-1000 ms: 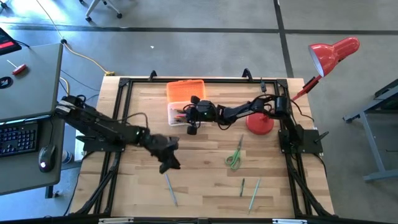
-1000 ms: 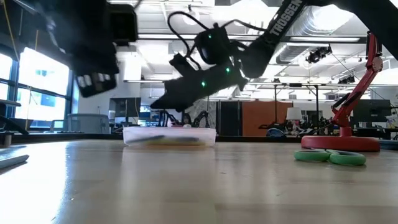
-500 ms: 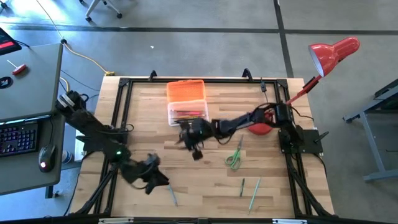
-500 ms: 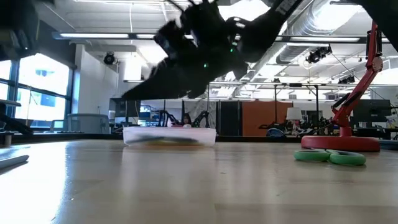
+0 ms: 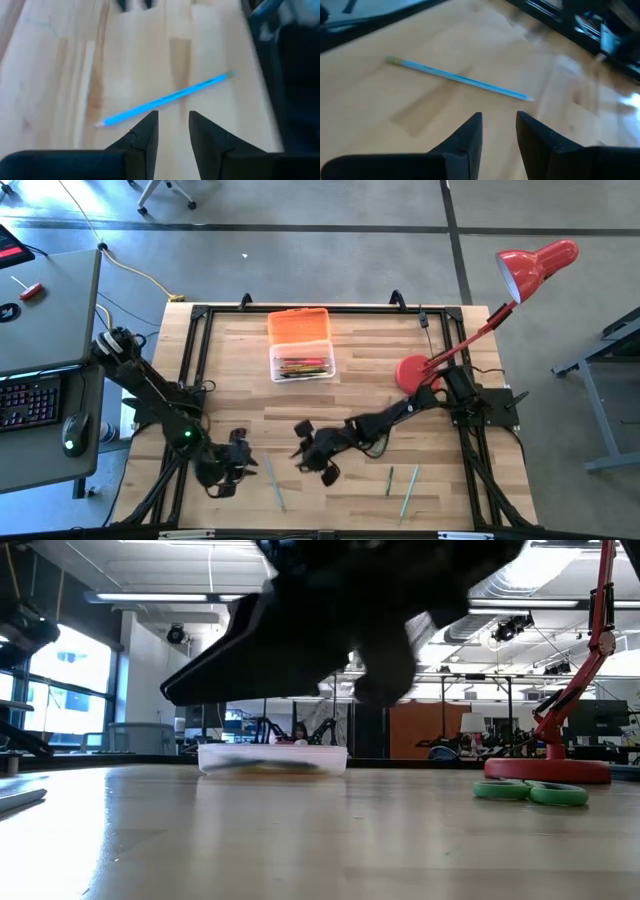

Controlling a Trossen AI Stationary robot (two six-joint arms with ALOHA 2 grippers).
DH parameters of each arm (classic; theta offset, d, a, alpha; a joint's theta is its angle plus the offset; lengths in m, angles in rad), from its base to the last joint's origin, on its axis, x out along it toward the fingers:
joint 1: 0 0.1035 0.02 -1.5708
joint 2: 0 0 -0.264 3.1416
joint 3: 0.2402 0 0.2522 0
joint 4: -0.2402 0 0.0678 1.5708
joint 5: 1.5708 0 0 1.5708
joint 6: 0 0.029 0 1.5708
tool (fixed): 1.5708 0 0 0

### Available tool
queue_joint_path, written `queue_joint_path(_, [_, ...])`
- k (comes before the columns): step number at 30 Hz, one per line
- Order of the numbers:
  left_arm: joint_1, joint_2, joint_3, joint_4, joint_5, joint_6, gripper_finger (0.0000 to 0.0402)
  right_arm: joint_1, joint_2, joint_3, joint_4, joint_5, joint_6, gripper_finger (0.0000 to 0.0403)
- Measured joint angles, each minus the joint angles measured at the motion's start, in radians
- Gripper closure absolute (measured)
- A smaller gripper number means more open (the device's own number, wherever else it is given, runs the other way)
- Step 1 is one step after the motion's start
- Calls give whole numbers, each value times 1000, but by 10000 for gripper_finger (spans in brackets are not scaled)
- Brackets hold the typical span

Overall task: Pick & place school supplies into a supply box
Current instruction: Put the left blue pencil into the orange supply box

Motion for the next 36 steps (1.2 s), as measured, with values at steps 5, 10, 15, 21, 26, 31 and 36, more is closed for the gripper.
queue_joint_path(5, [99, 51, 0, 127, 145, 390, 262, 57, 0, 0, -21, 60, 0, 305])
queue_joint_path(10, [177, 128, 0, 237, 259, 682, 262, 98, -5, 0, -70, 169, -7, 305])
queue_joint_path(15, [256, 232, 1, 363, 418, 730, 262, 144, -10, 0, -108, 227, -7, 305])
queue_joint_path(21, [307, 354, 0, 481, 732, 890, 262, 196, -10, 0, -146, 355, -6, 305])
queue_joint_path(26, [344, 413, 0, 499, 704, 921, 262, 215, -10, 0, -145, 434, -7, 304])
queue_joint_path(31, [357, 415, 0, 581, 764, 965, 262, 217, -10, 0, -144, 450, -7, 304])
queue_joint_path(36, [355, 392, 0, 616, 671, 1045, 262, 214, -10, 0, -144, 454, -7, 304])
